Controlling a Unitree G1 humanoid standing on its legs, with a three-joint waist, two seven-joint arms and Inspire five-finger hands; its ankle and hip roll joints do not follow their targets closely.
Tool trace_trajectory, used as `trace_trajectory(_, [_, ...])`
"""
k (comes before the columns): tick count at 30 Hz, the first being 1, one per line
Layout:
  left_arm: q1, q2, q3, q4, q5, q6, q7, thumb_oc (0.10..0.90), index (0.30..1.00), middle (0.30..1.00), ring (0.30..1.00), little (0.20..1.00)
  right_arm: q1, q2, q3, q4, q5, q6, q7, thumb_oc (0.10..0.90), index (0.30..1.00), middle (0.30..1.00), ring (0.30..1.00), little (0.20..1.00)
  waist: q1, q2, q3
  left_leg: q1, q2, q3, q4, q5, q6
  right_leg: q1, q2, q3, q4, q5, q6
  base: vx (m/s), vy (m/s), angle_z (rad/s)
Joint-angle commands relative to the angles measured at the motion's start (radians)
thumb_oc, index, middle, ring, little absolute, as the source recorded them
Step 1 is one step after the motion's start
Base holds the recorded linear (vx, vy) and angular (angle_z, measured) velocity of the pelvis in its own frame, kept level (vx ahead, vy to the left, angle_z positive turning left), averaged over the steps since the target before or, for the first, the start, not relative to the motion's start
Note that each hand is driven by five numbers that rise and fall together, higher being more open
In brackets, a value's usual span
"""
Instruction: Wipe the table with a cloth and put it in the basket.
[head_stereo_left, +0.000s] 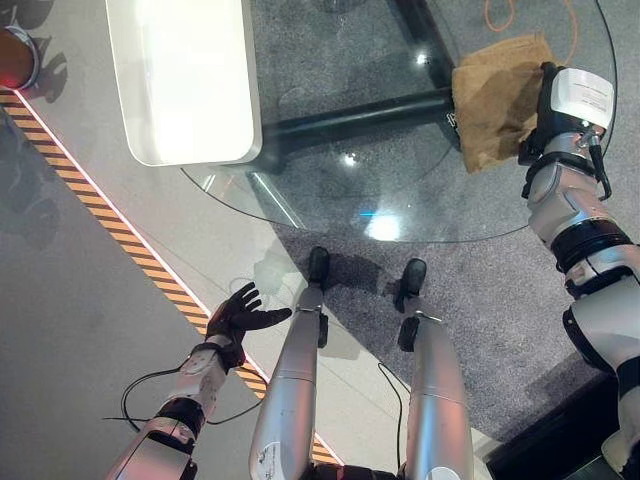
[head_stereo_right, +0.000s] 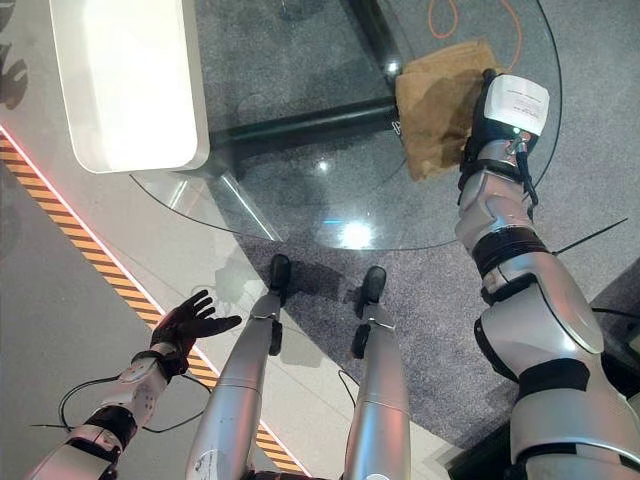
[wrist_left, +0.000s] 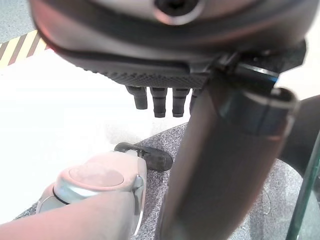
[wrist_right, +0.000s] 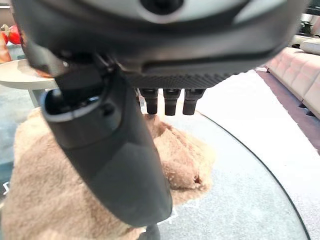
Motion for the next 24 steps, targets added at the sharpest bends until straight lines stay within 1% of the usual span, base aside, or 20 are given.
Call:
trace_trajectory(1, [0.013,-0.018,-0.019,0.025,-0.001,-0.004,0.005,0.8,0.9,0.9,0.9,0.9,-0.11,-0.05,0.063,0.035,-0.027,0.017,-0.016,0.8,0.9,0.9,0.9,0.9,0.003,0.049,-0.022,0.026,-0.077,0.046,0.005,-0.051,0.079,0.024,0.056,-0.115,-0.013,-0.029,-0.023,0.0,0.0,0.0])
trace_trajectory(5, [0.011,-0.021,-0.022,0.025,0.001,-0.004,0.004,0.8,0.9,0.9,0.9,0.9,-0.123,-0.044,0.068,0.044,-0.03,0.019,-0.003,0.8,0.9,0.9,0.9,0.9,0.006,0.052,-0.022,0.023,-0.078,0.046,0.004,-0.049,0.079,0.021,0.053,-0.116,-0.014,-0.026,-0.023,0.0,0.0,0.0])
trace_trajectory(6, [0.012,-0.021,-0.021,0.027,0.001,-0.006,0.001,0.8,0.9,0.9,0.9,0.9,-0.124,-0.044,0.069,0.045,-0.033,0.018,0.003,0.523,0.662,0.662,0.662,0.623,0.007,0.052,-0.022,0.023,-0.078,0.046,0.003,-0.049,0.079,0.021,0.052,-0.117,-0.015,-0.026,-0.023,0.0,0.0,0.0])
trace_trajectory(8, [0.015,-0.02,-0.021,0.026,0.002,-0.006,-0.002,0.8,0.9,0.9,0.9,0.9,-0.127,-0.044,0.075,0.041,-0.034,0.02,0.014,0.1,0.3,0.3,0.3,0.2,0.008,0.053,-0.022,0.023,-0.08,0.045,0.002,-0.048,0.079,0.021,0.052,-0.118,-0.016,-0.025,-0.022,0.0,0.0,0.0])
trace_trajectory(24, [0.018,-0.026,-0.024,0.021,0.003,-0.004,0.006,0.8,0.9,0.9,0.9,0.9,-0.133,-0.033,0.087,0.036,-0.042,0.035,0.021,0.1,0.3,0.3,0.3,0.2,0.013,0.055,-0.022,0.021,-0.08,0.045,-0.006,-0.042,0.079,0.017,0.048,-0.119,-0.021,-0.018,-0.019,0.0,0.0,0.0])
